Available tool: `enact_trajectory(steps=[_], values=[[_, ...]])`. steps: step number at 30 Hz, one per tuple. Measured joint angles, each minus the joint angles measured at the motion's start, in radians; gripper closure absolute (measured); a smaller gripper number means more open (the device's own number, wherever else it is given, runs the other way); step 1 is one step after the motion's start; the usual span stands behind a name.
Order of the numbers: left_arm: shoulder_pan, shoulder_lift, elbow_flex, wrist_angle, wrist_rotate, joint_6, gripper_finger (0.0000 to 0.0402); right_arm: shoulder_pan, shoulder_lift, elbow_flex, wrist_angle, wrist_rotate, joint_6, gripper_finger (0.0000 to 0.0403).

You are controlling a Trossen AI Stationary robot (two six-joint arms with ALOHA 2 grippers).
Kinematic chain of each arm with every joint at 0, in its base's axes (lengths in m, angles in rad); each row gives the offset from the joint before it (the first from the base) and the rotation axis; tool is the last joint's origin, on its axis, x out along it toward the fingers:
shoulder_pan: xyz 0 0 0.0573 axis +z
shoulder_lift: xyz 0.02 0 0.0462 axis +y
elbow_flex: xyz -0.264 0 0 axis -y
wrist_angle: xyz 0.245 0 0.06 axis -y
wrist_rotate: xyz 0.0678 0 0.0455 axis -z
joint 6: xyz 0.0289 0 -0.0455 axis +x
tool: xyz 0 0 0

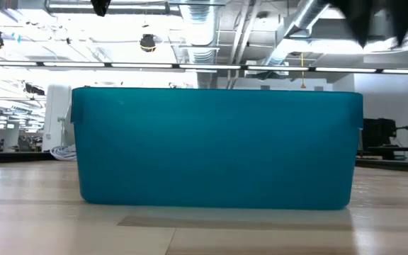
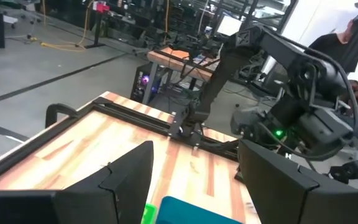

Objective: Pick & Place Office items
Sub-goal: Put the bottom black digital clock into the green bin

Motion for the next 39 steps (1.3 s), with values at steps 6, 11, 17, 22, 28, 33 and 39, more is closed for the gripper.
enact_trajectory(steps=[6, 11, 17, 22, 28, 33, 39], values=[[0.000, 0.000, 0.000, 0.001, 0.025, -0.020, 0.0170, 0.145, 0.000, -0.037, 0.008, -0.081, 0.233, 0.0214], [0.000, 0.000, 0.000, 0.004, 0.027, -0.045, 0.0170, 0.190, 0.008, -0.041, 0.001, -0.122, 0.247, 0.0214], [-0.008, 0.000, 0.000, 0.039, 0.044, -0.087, 0.0170, 0.232, 0.013, -0.140, 0.046, -0.171, 0.254, 0.0214], [-0.043, 0.006, 0.000, 0.073, 0.034, -0.107, 0.0170, 0.308, 0.013, -0.233, 0.145, -0.212, 0.260, 0.0214], [-0.111, 0.037, 0.000, 0.124, 0.009, -0.171, 0.0170, 0.403, 0.013, -0.324, 0.229, -0.275, 0.264, 0.0214], [-0.187, 0.082, 0.000, 0.161, -0.028, -0.212, 0.0170, 0.461, 0.012, -0.388, 0.282, -0.298, 0.268, 0.0214], [-0.256, 0.138, 0.000, 0.158, -0.038, -0.251, 0.0170, 0.472, 0.013, -0.468, 0.444, -0.285, 0.269, 0.0214]])
